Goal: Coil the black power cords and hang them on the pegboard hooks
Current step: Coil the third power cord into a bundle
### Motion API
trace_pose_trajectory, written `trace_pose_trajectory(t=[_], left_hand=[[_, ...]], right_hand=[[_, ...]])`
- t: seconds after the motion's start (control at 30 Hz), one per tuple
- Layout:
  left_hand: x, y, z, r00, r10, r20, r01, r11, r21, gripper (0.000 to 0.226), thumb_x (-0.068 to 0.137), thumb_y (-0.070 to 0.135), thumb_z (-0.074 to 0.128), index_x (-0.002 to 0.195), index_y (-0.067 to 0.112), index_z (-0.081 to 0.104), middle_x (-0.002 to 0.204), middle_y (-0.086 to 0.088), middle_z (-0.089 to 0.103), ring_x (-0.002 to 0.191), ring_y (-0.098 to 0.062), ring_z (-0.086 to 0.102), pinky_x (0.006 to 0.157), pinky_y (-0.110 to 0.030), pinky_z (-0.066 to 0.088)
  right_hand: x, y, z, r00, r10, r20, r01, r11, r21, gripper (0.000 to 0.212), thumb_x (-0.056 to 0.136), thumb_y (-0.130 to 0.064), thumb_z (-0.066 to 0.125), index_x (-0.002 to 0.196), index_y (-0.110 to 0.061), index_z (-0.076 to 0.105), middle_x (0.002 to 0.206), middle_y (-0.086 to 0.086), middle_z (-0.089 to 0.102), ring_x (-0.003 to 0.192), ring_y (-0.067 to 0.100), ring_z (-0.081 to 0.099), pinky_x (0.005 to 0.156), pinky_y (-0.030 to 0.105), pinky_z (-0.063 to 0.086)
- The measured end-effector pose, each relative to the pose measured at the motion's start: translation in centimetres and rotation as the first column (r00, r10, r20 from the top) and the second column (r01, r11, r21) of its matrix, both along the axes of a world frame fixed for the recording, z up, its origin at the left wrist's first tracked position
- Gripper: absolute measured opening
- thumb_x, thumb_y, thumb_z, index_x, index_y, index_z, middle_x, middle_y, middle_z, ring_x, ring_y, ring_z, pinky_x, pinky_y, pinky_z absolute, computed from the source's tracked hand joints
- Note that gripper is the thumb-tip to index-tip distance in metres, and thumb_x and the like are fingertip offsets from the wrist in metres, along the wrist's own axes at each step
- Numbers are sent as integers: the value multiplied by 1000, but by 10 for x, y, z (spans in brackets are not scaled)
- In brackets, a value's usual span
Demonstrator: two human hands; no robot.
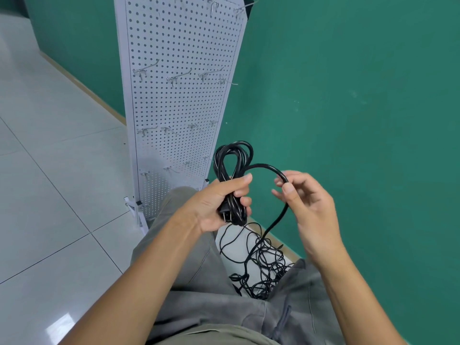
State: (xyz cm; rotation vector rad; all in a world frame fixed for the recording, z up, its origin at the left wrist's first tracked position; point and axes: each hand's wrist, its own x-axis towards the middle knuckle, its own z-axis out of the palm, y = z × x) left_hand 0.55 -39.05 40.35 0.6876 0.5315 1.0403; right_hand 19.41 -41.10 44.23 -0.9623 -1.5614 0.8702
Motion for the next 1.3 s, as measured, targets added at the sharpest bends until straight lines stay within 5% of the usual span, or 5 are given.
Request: trace_pose_trajectory(t=[0.4,0.53,0.83,1.1,1.3], left_hand=[[26,-10,-2,959,64,-277,-6,979,206,34,88,30,79,115,10,75,109,-14,66,98,-26,57,77,-38,53],[27,-15,1,932,39,-360,78,949,305,30,96,16,67,117,-5,64,97,-9,70,91,-19,64,84,-30,56],[36,-24,2,928,-134,-346,237,932,274,11,100,14,65,94,7,60,67,-2,59,78,-26,68,76,-32,57],[42,-25,-2,952,-219,-214,257,952,168,45,62,46,97,85,17,73,60,1,50,53,-14,56,62,-28,53],[38,-27,6,959,-202,-199,242,948,207,10,83,14,76,93,16,73,82,-15,58,65,-20,66,72,-32,60]], right_hand=[[-34,10,19,980,-11,-200,-32,977,-210,18,105,-34,50,94,-22,59,140,-6,61,121,17,64,99,47,55],[-33,12,19,998,-34,-47,21,966,-257,18,110,-32,39,126,-36,48,106,7,71,78,16,65,49,20,45],[-21,21,22,977,184,-106,-208,927,-311,33,98,-36,61,121,-11,63,122,10,72,108,31,72,91,43,59],[-14,25,24,940,138,-312,-257,889,-380,9,101,-20,58,104,-12,59,98,7,68,81,28,71,78,42,63],[-12,27,32,977,92,-194,-159,916,-369,24,103,-25,56,122,-10,60,99,7,72,83,30,75,70,46,58]])
